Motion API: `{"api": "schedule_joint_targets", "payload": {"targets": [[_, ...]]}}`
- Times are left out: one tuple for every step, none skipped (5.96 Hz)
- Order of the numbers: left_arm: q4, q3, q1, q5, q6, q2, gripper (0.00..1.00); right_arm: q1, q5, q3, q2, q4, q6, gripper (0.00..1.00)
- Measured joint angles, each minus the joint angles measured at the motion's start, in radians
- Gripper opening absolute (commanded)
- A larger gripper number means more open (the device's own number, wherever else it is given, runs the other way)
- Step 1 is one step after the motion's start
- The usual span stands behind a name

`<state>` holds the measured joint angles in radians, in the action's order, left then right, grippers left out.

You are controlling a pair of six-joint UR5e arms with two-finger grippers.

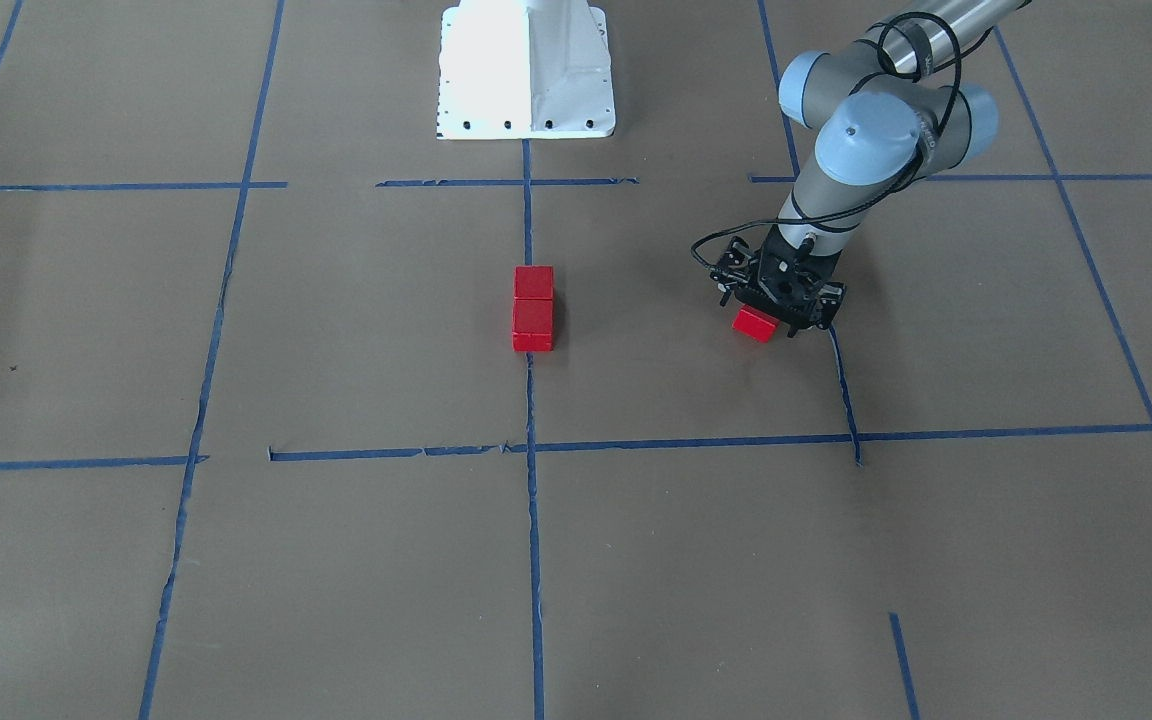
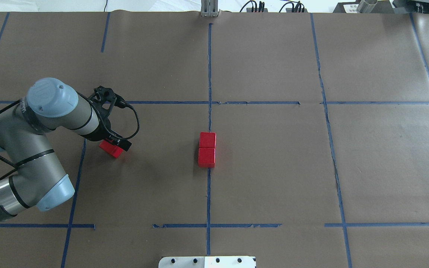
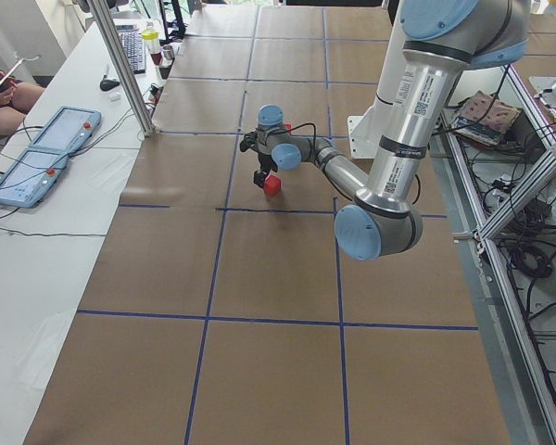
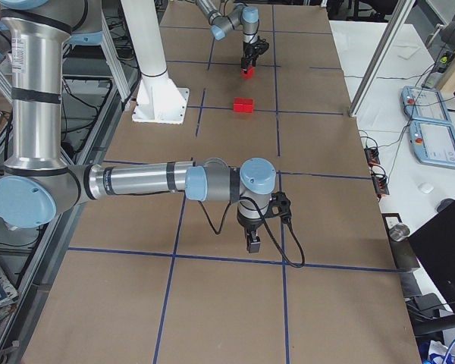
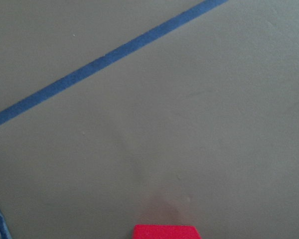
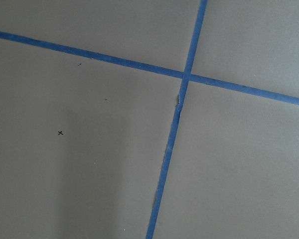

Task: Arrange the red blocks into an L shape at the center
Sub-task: 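Grasp the last red cube with the left gripper and lift it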

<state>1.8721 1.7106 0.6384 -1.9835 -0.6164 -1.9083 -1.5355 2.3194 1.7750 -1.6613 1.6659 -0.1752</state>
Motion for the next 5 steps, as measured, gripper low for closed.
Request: {"api": "schedule_joint_targets", "payload": {"targets": [[0.001, -0.014, -0.022, 0.0, -0.016, -0.003, 0.75, 0.0, 0.0, -0.002, 0.0, 0.0, -0.001, 1.0], [0.001, -0.02, -0.03, 0.0, -0.025, -0.006, 0.41, 0.0, 0.0, -0.004, 0.0, -0.001, -0.001, 1.0], [-0.004, -0.02, -0.03, -0.002, -0.028, -0.01, 0.27, 0.0, 0.0, -0.004, 0.0, -0.002, 0.0, 1.0], [-0.02, -0.019, -0.026, -0.003, -0.043, -0.023, 0.22, 0.0, 0.0, -0.005, 0.0, -0.003, 0.0, 1.0], [-0.071, -0.018, -0.019, -0.004, -0.12, -0.07, 0.24, 0.0, 0.001, -0.004, 0.0, -0.003, 0.0, 1.0]]}}
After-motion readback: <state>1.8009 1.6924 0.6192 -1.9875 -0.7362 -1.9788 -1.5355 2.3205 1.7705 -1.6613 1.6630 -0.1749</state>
